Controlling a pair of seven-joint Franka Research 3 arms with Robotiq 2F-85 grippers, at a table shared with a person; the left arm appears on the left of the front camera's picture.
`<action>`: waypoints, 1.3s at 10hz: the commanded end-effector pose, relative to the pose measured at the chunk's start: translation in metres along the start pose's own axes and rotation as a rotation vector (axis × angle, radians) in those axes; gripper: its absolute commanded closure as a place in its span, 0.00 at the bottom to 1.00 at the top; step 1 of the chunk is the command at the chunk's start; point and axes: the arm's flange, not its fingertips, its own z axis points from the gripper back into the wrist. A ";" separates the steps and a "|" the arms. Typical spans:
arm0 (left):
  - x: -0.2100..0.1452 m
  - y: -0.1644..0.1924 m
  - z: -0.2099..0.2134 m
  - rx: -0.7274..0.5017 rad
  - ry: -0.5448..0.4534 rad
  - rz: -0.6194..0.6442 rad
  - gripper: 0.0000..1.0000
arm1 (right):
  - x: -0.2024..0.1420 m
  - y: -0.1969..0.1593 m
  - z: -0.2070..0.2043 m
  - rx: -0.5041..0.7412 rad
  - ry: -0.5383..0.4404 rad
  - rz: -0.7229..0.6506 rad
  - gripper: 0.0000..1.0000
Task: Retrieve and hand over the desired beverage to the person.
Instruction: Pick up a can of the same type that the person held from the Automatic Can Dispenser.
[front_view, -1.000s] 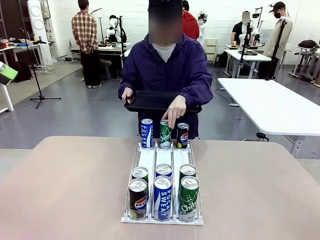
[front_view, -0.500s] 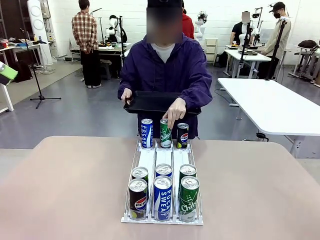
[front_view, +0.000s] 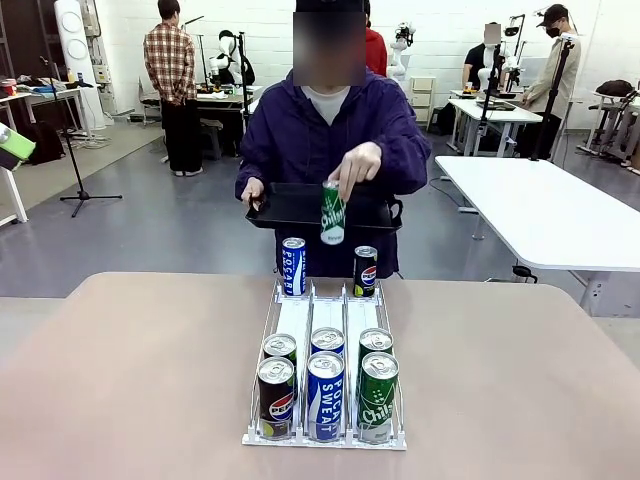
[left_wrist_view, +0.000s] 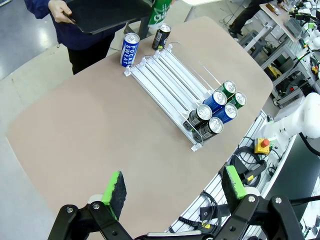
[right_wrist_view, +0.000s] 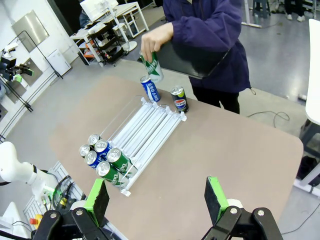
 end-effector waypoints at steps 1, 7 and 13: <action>0.000 0.000 0.003 -0.007 0.000 -0.012 0.00 | 0.000 0.001 -0.004 0.021 -0.018 0.009 0.00; 0.000 0.000 0.003 -0.007 0.000 -0.012 0.00 | 0.000 0.001 -0.004 0.021 -0.018 0.009 0.00; 0.000 0.000 0.003 -0.007 0.000 -0.012 0.00 | 0.000 0.001 -0.004 0.021 -0.018 0.009 0.00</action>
